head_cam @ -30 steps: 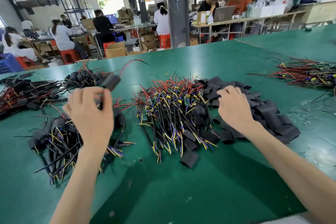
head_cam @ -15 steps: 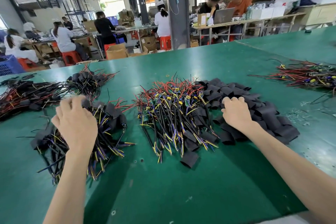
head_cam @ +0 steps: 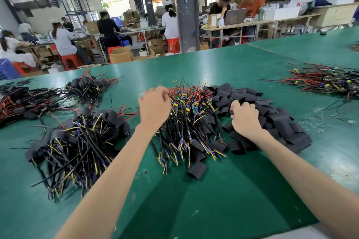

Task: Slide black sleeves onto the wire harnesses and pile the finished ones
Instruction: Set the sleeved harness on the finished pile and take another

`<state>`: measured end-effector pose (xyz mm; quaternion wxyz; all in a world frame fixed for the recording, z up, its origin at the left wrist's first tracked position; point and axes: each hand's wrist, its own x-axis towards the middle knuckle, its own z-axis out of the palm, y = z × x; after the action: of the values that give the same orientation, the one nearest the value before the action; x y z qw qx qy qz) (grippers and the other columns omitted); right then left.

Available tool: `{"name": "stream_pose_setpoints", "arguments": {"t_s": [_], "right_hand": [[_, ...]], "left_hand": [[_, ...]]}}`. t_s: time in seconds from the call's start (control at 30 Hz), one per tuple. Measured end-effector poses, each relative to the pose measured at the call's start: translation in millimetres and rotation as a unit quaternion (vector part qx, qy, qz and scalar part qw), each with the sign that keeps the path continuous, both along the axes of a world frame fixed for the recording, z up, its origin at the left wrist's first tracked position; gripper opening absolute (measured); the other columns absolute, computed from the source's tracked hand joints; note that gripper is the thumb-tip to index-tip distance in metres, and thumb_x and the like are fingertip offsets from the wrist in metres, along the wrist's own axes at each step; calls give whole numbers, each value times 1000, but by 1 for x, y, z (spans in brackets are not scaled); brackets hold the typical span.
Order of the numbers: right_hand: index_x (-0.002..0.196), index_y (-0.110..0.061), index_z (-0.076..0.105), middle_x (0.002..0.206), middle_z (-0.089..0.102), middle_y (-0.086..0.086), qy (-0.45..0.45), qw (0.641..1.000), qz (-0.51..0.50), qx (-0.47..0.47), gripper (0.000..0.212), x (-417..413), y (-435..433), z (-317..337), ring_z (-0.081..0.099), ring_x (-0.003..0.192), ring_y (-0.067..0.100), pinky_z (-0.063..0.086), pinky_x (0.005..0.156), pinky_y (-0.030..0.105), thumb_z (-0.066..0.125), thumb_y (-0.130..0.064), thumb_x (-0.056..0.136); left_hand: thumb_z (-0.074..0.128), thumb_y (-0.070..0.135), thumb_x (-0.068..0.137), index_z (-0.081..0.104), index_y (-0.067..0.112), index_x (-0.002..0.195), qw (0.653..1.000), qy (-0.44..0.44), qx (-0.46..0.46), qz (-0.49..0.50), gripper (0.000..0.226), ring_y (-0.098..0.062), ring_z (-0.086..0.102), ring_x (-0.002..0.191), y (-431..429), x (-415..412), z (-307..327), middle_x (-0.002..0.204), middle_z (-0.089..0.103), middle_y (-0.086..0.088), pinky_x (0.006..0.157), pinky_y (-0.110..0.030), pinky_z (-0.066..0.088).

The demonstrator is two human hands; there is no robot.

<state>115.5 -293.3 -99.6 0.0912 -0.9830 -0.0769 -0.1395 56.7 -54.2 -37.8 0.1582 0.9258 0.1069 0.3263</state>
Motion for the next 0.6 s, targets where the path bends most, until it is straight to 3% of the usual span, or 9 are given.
{"name": "stream_pose_setpoints", "arguments": {"t_s": [0.17,0.23,0.3,0.43,0.6], "right_hand": [[123,-8,41,114,46,20,-32,999,6,-1,37,-1,2,-1,42,106,37,35,85,43,51,-7,87],[124,-10,42,111,45,19,-46,999,14,15,40,-1,3,-1,41,102,36,34,83,43,49,-2,85],[126,-13,43,108,44,18,-59,997,26,30,44,-2,4,-1,39,99,34,32,81,41,48,1,84],[128,-14,44,106,43,17,-84,994,47,44,49,-3,5,-1,38,95,32,29,76,38,52,1,83],[131,-15,44,108,43,18,-99,992,49,67,50,-4,8,-1,38,95,32,31,77,38,51,0,84]], "left_hand": [[40,45,96,59,15,120,984,145,103,9,43,-30,43,120,-29,57,-10,123,55,-11,102,-44,28],[44,53,92,63,17,117,977,170,123,31,48,-31,40,122,-33,68,-11,123,54,-11,104,-46,27],[51,47,91,66,18,109,980,158,112,44,37,-29,44,118,-35,74,-8,113,61,-9,100,-43,28],[59,23,86,68,21,97,994,108,10,10,14,-26,57,104,-42,74,2,98,69,-2,96,-39,29],[55,12,90,55,10,115,979,-21,-197,-49,25,-24,60,100,-46,61,29,112,63,-9,91,-41,48]]}}
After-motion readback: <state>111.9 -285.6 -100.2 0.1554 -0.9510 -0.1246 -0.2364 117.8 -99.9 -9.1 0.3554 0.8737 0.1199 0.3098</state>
